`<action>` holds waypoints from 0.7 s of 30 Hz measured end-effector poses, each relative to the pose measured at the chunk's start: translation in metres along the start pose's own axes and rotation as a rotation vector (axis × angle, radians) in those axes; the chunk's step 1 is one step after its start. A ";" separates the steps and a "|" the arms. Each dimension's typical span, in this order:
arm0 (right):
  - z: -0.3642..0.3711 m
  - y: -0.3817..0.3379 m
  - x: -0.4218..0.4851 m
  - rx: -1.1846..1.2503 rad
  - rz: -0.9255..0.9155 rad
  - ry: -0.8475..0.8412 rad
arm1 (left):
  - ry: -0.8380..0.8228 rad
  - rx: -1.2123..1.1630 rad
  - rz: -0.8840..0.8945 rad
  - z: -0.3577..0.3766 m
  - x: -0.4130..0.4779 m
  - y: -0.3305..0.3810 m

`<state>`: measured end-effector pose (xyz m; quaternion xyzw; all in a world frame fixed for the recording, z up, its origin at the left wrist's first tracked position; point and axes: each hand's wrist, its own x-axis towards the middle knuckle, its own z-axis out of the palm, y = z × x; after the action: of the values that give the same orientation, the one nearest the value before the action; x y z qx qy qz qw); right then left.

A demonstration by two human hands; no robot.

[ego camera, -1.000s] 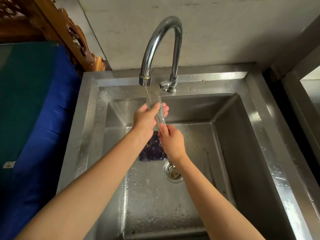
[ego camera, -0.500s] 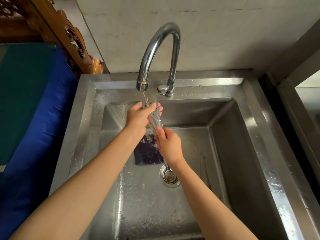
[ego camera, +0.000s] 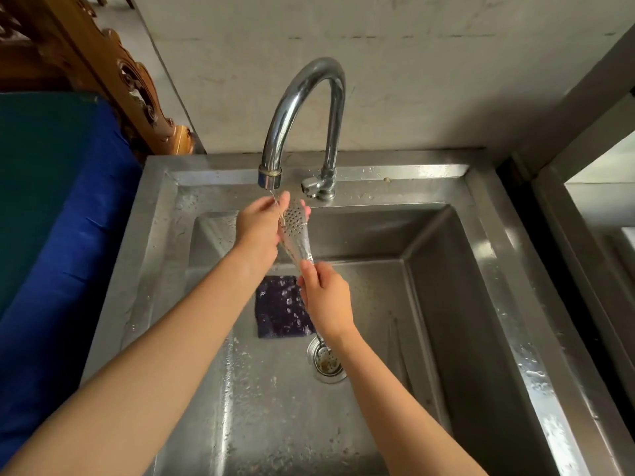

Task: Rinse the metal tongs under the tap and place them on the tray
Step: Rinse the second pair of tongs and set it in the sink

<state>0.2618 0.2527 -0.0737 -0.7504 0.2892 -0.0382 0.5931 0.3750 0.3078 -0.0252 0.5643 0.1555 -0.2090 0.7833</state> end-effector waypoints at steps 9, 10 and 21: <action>-0.007 0.009 0.001 -0.012 -0.031 0.016 | -0.180 0.458 0.089 -0.021 -0.013 -0.014; -0.006 0.007 0.003 -0.050 -0.061 0.014 | -0.154 0.478 0.120 -0.023 -0.011 -0.013; 0.029 -0.038 0.067 -0.045 -0.375 0.076 | 0.094 0.559 0.318 -0.036 0.005 -0.033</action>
<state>0.3440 0.2510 -0.0669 -0.8022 0.1673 -0.1700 0.5474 0.3625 0.3316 -0.0662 0.7838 0.0378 -0.0923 0.6129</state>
